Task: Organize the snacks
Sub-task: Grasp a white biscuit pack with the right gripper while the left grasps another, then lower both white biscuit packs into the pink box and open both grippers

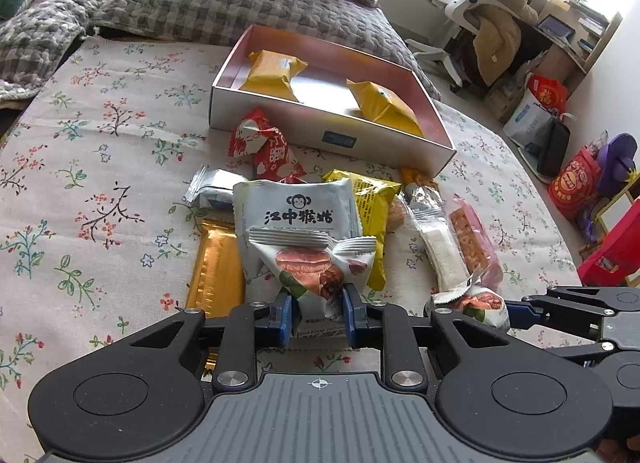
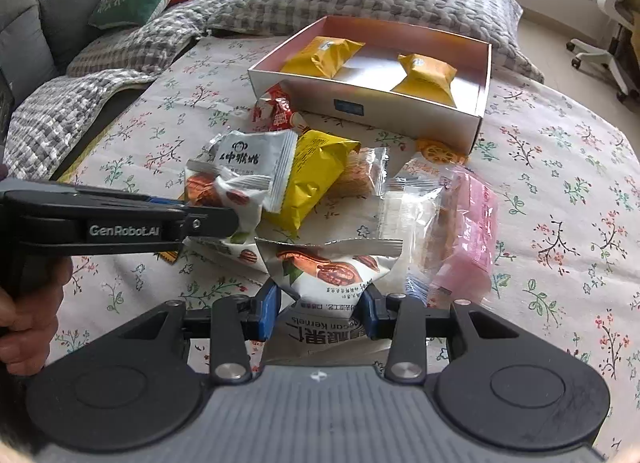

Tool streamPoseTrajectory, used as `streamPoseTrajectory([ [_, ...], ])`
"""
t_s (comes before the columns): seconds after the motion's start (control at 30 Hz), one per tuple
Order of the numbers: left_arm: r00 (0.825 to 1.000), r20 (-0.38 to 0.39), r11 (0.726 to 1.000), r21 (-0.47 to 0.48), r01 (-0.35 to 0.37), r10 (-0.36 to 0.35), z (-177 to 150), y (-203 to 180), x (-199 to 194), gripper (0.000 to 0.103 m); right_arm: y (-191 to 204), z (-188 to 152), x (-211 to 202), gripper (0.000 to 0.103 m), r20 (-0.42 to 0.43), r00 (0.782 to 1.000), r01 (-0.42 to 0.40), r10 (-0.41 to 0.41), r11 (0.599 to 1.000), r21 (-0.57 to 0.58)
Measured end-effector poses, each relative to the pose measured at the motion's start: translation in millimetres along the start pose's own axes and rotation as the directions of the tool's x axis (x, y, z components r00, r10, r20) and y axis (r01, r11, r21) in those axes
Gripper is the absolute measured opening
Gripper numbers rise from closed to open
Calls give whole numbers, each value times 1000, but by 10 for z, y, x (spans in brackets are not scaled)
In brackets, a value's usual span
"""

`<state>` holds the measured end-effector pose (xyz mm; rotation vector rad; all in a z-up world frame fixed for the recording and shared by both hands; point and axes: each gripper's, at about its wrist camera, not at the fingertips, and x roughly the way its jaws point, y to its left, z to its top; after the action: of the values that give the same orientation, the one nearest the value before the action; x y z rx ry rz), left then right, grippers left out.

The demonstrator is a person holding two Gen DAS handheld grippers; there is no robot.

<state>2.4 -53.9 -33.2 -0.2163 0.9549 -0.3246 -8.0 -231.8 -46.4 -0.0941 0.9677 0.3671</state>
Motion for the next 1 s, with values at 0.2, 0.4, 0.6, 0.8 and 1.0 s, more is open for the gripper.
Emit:
streamPoseTrajectory([
  [0.2, 1000, 9, 1000, -13, 26, -26, 20, 18, -106, 22, -32, 8, -20, 37, 16, 1000, 4, -4, 1000, 30],
  [0.4, 999, 37, 999, -29, 35, -34, 111, 48, -206, 22, -79, 20, -43, 37, 27, 1000, 0, -2, 998, 64],
  [0.6, 997, 69, 1000, -10, 29, -28, 273, -7, -244, 22, -117, 146, -44, 37, 42, 999, 2, -6, 996, 94],
  [0.8, 995, 100, 1000, -10, 21, -19, 577, -45, -213, 22, -208, 387, -44, 37, 82, 996, 24, -33, 993, 112],
  [1.0, 991, 131, 1000, 4, 3, -4, 991, -95, -65, 22, -445, 702, 14, 37, 116, 991, 44, -64, 984, 173],
])
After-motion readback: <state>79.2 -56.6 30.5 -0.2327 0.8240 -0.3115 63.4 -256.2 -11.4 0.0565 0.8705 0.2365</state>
